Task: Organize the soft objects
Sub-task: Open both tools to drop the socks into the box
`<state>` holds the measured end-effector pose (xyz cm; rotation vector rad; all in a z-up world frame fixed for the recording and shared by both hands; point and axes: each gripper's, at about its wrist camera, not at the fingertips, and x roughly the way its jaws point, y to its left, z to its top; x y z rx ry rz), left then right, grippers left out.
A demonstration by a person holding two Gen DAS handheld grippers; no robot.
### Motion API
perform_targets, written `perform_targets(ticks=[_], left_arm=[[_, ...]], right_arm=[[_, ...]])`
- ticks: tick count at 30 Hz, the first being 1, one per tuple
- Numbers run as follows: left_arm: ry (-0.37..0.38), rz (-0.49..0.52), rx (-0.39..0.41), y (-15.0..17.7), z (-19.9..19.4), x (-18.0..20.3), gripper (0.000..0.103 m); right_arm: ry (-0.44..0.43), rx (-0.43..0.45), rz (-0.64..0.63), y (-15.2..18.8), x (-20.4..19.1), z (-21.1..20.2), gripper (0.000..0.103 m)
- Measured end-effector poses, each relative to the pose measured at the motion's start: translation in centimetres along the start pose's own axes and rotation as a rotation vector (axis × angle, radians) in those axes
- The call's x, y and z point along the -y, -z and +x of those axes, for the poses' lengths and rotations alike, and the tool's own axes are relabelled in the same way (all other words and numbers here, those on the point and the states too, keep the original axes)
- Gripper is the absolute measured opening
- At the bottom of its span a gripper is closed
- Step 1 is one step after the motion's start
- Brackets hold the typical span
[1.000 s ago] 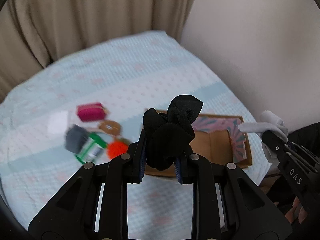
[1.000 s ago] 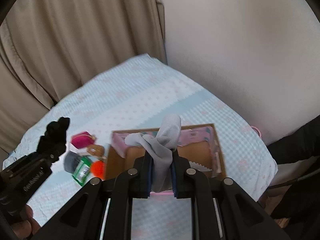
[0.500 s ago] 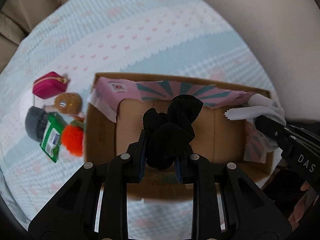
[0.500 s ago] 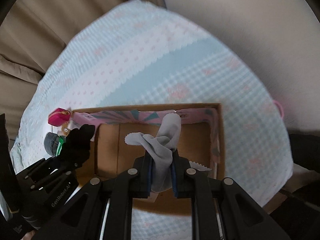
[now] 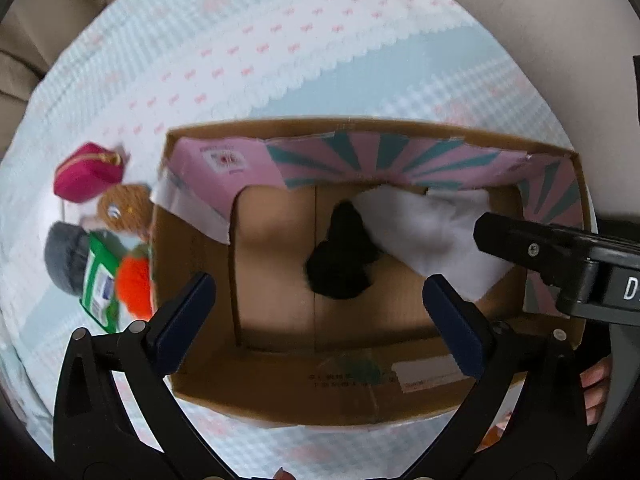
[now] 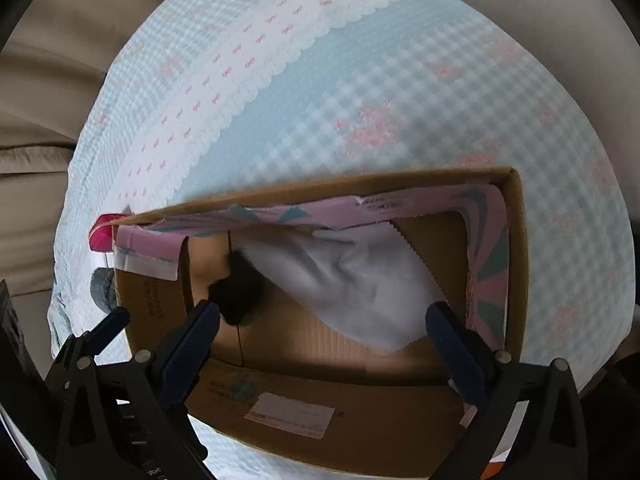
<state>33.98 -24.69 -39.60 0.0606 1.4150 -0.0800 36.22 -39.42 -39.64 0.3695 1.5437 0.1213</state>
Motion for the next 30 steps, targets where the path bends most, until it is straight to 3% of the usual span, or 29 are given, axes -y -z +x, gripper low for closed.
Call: perform_targets(ticks=[11, 20, 26, 30], left_arm=[[-0.007, -0.015, 0.020, 0.3, -2.0, 0.2, 0.103], [0.005, -0.009, 0.138, 1.5, -8.1, -0.9, 0.103], [-0.007, -0.003, 0.243, 4.0, -13.6, -2.4, 0.103], [-0.009, -0.015, 0.327, 7.1, -18.3, -4.6, 0.103]], right_arm=[[0.006, 0.074, -0.064, -0.1, -0.9, -2.4, 0.103], [0.023, 0.201, -0.126, 1.8, -3.5, -8.0, 0.103], [0.081, 0.339, -0.183, 5.4, -6.2, -13.2, 0.103], [0.096, 0.454, -0.213, 9.4, -8.3, -17.2, 0.103]])
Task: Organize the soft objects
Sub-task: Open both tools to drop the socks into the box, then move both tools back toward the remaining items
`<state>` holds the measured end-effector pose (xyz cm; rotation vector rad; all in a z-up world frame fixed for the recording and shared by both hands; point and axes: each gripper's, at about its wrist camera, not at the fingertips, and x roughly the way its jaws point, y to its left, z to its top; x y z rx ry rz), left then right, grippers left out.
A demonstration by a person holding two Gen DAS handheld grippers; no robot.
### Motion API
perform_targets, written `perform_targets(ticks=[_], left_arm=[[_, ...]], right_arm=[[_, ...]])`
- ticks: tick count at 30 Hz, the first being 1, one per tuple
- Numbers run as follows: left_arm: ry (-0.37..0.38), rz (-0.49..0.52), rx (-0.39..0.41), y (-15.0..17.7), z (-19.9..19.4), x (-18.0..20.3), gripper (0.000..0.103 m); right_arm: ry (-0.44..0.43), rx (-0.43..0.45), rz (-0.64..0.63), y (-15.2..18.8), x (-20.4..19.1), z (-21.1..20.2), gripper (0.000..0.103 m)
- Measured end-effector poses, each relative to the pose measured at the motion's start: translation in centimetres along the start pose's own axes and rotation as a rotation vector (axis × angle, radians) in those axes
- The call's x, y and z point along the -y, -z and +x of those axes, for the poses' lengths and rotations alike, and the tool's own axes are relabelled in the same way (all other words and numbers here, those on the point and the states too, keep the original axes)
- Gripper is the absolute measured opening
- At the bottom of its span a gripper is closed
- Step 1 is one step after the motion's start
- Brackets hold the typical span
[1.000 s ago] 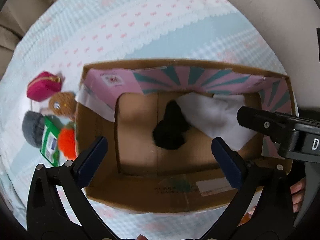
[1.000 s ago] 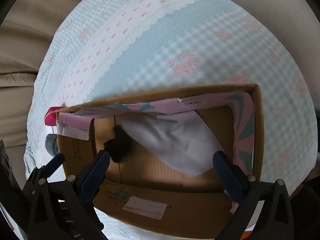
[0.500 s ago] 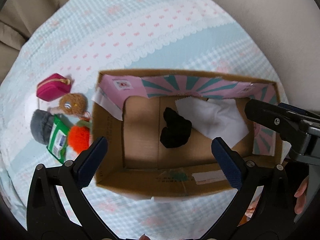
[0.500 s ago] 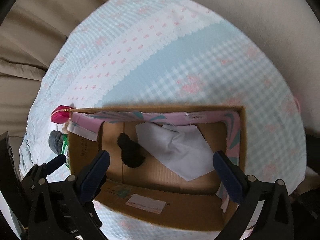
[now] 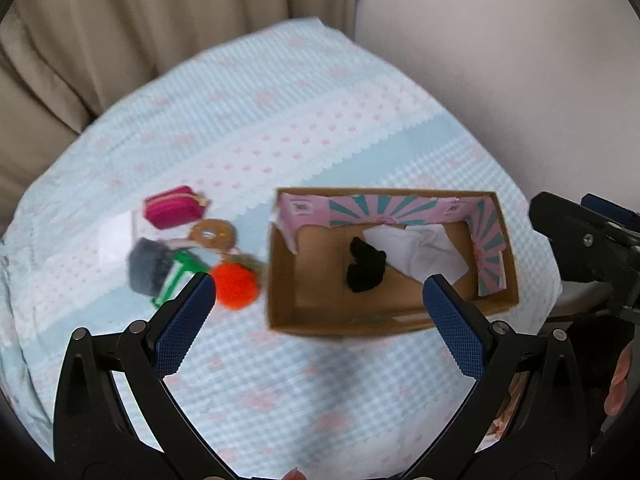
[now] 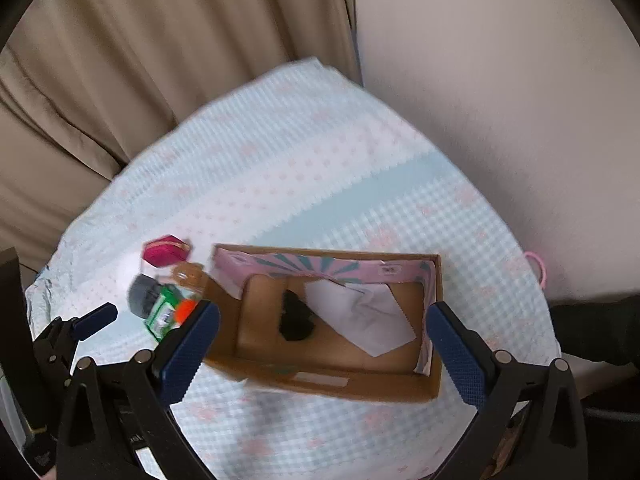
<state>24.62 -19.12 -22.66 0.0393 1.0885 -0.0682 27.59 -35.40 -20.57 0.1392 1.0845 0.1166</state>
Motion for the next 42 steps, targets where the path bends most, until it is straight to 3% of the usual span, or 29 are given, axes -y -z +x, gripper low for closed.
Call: perform_targets(ticks=[9, 15, 21, 31, 42], left_arm=[[0.002, 0.016, 0.165, 3.3, -9.9, -5.8, 0.103], [0.015, 0.011, 0.248, 6.7, -14.5, -11.1, 0.103], [0.023, 0.024, 0.294, 10.2, -16.7, -16.0, 0.103], [0.053, 0.027, 0.297, 13.2, -17.0, -23.2, 0.103], [0.068, 0.018, 0.236, 10.5, -11.0, -30.0, 0.103]], right_arm=[[0.037, 0.194, -0.032, 4.6, -6.6, -9.3, 0.103], [0.077, 0.262, -0.039, 8.6, -11.0, -12.2, 0.103], [0.119, 0.319, -0.040, 12.5, -14.8, -13.7, 0.103], [0.131, 0.372, 0.024, 16.0, -20.5, -13.9, 0.103], [0.084, 0.317, 0.067, 15.5, -25.8, -7.6, 0.103]])
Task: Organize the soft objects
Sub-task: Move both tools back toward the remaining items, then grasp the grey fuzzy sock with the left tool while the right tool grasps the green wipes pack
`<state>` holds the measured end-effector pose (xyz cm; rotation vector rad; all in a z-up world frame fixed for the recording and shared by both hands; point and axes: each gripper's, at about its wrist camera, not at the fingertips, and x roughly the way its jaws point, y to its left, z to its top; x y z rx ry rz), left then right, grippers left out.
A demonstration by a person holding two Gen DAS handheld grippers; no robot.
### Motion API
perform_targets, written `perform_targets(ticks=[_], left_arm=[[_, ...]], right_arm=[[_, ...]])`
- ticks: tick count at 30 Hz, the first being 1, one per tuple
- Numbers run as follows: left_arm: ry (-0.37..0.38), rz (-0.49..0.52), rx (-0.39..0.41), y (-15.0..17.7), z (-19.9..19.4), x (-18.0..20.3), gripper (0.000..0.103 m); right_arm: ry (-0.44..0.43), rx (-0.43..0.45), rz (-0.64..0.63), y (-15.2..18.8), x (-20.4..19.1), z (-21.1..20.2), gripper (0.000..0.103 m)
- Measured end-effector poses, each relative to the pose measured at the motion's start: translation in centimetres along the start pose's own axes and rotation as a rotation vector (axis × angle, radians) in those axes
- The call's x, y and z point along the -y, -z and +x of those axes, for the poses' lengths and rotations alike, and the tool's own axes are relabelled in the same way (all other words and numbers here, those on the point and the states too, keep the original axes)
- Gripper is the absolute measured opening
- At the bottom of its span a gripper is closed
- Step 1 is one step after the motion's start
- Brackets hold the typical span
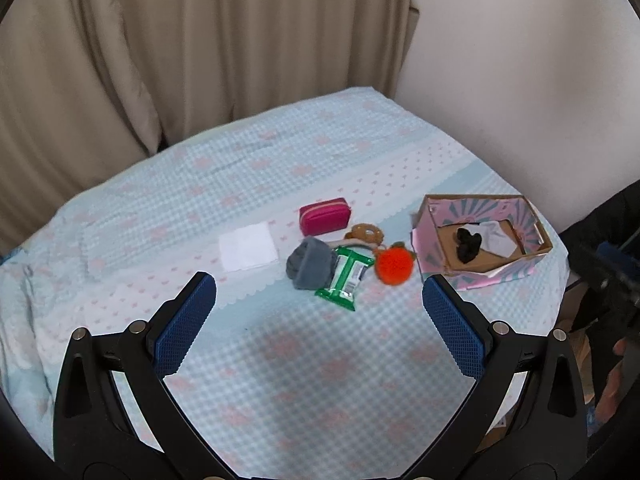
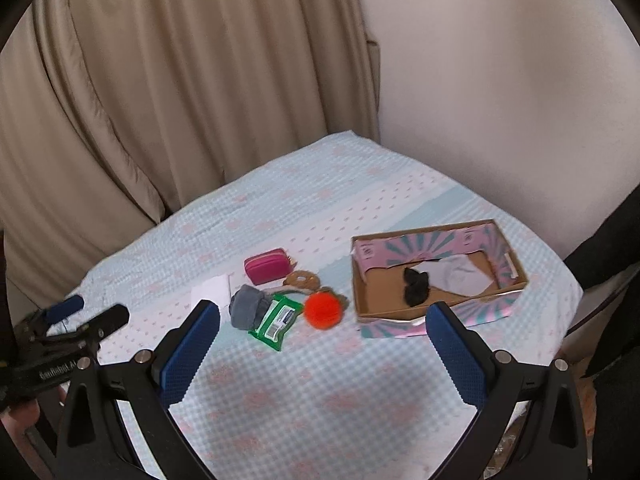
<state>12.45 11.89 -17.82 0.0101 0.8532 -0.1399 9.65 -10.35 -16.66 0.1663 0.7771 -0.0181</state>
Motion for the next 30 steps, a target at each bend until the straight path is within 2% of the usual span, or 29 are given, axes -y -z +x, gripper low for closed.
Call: perform_targets(ticks=[5, 13, 19, 22, 27, 30], left_arm=[[0.019, -0.005, -0.049, -1.4, 5.5, -2.4, 0.103], [0.056, 0.018, -0.092, -2.8, 16.0, -4.5, 0.103], [0.099, -0.005, -0.156, -1.4, 24.0, -5.0, 0.103], [0.115, -0.002, -0.188, -0.5, 26.9, -4.6, 0.102], [0.146, 0.010, -0.232, 0.9, 30.6, -3.4, 0.101], [0.157, 0.016, -0.247, 1.3, 32.5, -2.9, 0.096]], right_arm=[[-0.009, -0.050, -0.002, 0.8, -2.3, 5.2, 0.103], [-0.033, -0.120, 0.008, 3.2, -5.1, 16.1, 0.103], [-0.053, -0.188, 0.026, 5.9, -6.5, 24.6, 0.102], [-0.044, -0.224, 0.055, 7.1, -6.2, 27.8, 0.099], [-0.048, -0.262, 0.151, 8.5, -5.2, 31.4, 0.094], [-0.052, -0.277, 0.188, 8.8, -4.9, 32.9, 0.086]])
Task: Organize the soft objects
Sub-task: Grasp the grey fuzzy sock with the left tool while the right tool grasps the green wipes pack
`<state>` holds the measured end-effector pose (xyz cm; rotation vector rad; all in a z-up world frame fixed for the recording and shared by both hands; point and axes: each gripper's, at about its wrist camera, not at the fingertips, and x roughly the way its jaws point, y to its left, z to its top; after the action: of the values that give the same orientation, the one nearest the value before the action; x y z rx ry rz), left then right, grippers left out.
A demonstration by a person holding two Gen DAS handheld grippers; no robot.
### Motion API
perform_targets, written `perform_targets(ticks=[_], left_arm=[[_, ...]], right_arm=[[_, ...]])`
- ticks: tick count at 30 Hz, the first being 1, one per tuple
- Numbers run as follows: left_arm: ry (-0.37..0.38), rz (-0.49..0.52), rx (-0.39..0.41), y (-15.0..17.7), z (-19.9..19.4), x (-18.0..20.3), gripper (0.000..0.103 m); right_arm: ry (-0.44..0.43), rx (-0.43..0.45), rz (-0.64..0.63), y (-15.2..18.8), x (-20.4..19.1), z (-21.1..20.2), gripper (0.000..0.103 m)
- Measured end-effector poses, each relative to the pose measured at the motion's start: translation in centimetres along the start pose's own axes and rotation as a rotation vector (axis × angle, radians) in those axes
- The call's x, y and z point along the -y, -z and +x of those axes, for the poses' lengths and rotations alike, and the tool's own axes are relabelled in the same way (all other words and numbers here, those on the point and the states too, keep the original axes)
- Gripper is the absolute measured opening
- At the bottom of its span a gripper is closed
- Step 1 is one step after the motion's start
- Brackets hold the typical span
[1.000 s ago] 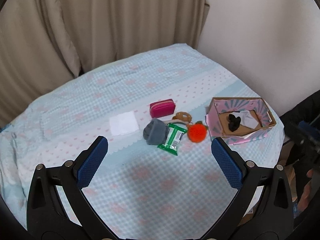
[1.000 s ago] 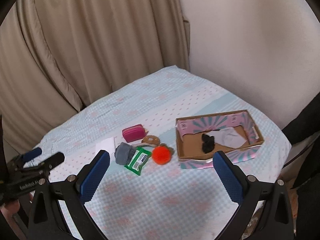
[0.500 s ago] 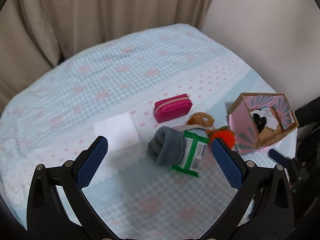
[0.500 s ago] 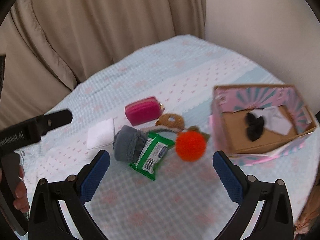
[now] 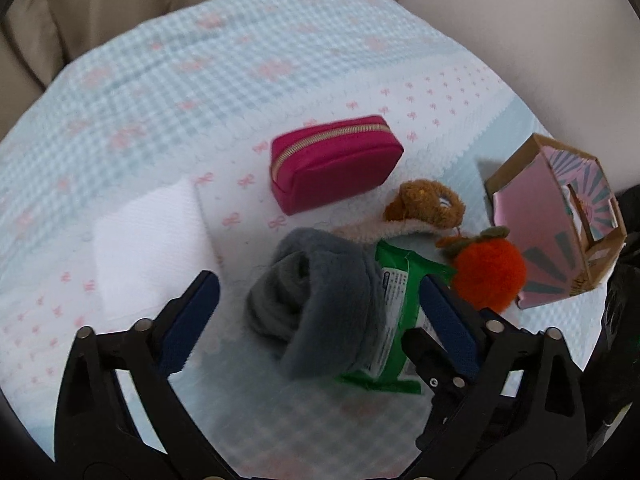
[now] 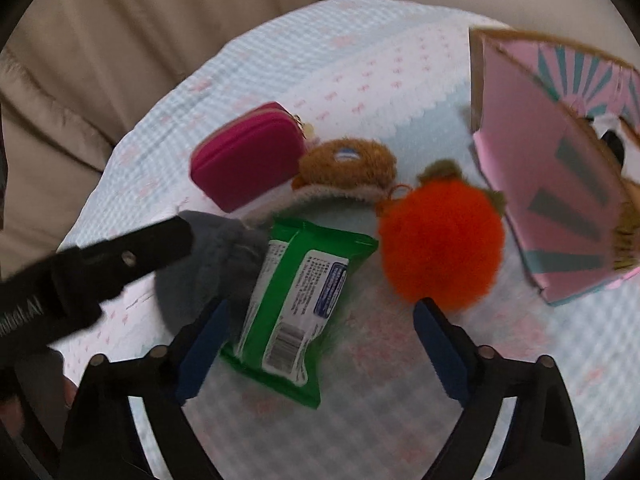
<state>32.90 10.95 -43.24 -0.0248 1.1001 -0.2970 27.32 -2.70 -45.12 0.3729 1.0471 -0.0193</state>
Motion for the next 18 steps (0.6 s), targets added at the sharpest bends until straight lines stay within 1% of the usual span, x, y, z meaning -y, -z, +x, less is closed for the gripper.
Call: perform_targets(ticks=[3, 4, 5, 6, 7, 9, 11, 13, 15, 17, 18], left_arm=[[0.003, 0.000, -0.023, -0.1, 1.8, -0.2, 0.093], [0.004, 0.000, -0.034, 0.0, 2.3, -0.3, 0.089], [0.004, 0.003, -0.045, 0.1, 2.7, -0.3, 0.085], [-0.002, 0.009, -0.058, 0.3, 3.2, -0.4, 0.080], [-0.004, 0.007, -0.059, 0.4, 3.4, -0.5, 0.080], [0.003, -0.008, -0.061, 0.6, 3.7, -1.0, 0.079], [0.021, -0.034, -0.064, 0.8, 3.8, -1.7, 0.077], [0.032, -0.047, -0.066, 1.0, 3.8, -2.1, 0.071], [0.035, -0.035, -0.057, 1.3, 3.7, -2.2, 0.067], [0.034, -0.023, -0.052, 1.5, 3.6, -2.1, 0.063], [0.034, -0.018, -0.051, 1.6, 3.6, -2.1, 0.061]], right_arm=[[-0.008, -0.001, 0.014, -0.3, 0.0, 1.1, 0.083], [-0.009, -0.004, 0.015, -0.4, 0.0, 1.4, 0.079], [-0.010, -0.008, 0.015, -0.5, 0.1, 1.7, 0.071], [-0.013, -0.019, 0.016, -0.5, 0.0, 2.2, 0.069], [-0.021, -0.027, 0.019, -0.5, 0.1, 2.5, 0.067], [-0.020, -0.035, 0.007, -0.3, -0.1, 2.9, 0.066], [-0.023, -0.029, 0.004, -0.2, -0.3, 3.0, 0.065], [-0.030, -0.032, 0.009, -0.1, -0.2, 3.0, 0.064], [-0.037, -0.034, 0.016, -0.2, -0.4, 3.2, 0.061], [-0.047, -0.034, -0.003, 0.0, -0.8, 3.4, 0.052], [-0.051, -0.035, -0.011, 0.1, -0.9, 3.4, 0.049]])
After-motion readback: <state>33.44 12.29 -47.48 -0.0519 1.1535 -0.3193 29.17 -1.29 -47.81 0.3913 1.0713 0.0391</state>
